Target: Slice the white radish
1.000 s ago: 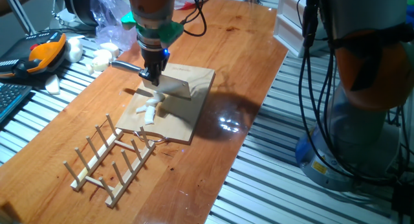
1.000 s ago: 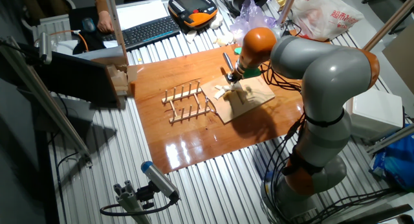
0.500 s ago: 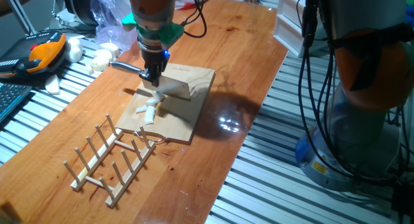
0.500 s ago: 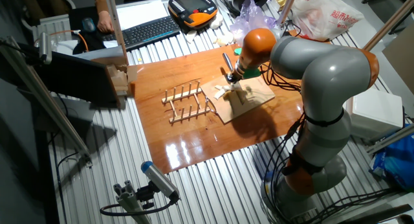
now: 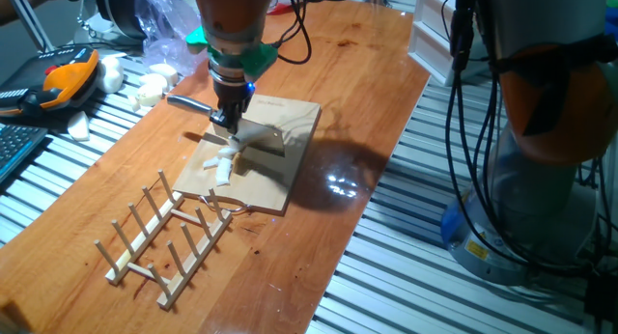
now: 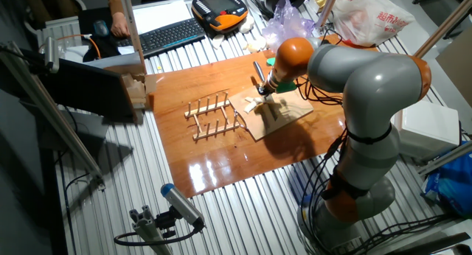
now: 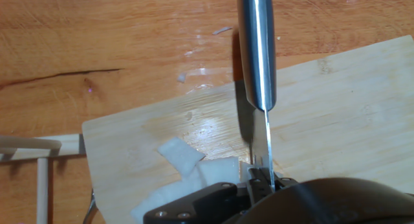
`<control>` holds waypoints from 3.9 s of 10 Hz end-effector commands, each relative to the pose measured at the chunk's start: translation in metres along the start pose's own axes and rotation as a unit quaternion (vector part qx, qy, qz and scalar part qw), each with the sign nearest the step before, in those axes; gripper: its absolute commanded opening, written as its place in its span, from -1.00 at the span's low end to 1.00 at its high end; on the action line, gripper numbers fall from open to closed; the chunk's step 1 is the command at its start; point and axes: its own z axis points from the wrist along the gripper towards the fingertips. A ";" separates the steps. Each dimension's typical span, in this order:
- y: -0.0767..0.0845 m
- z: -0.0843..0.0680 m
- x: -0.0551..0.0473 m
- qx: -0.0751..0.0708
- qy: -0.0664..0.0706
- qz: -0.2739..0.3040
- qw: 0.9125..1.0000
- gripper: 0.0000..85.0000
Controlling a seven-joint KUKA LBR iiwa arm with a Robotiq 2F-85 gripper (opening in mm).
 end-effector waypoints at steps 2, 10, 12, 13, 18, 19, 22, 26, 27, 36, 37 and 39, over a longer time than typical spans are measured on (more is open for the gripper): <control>0.001 0.003 0.001 -0.002 -0.003 0.001 1.000 -1.00; 0.006 0.015 0.003 0.010 -0.022 -0.037 0.999 -1.00; 0.006 0.016 0.004 0.009 -0.022 -0.044 0.999 -1.00; 0.007 0.017 0.003 0.008 -0.022 -0.050 0.998 -1.00; 0.008 0.021 0.004 0.001 -0.023 -0.079 0.997 -1.00; 0.008 0.019 0.004 -0.001 -0.021 -0.078 0.997 -1.00; 0.011 -0.004 -0.001 -0.020 -0.002 -0.071 0.997 -1.00; 0.006 -0.022 -0.008 -0.016 0.004 -0.079 0.997 -1.00; 0.003 -0.025 -0.010 -0.016 0.005 -0.079 0.997 -1.00; 0.000 -0.013 -0.005 -0.019 0.000 -0.068 0.998 -1.00; 0.000 -0.012 -0.005 -0.019 0.000 -0.068 0.998 -1.00; 0.001 -0.010 -0.005 -0.019 -0.001 -0.068 0.998 -1.00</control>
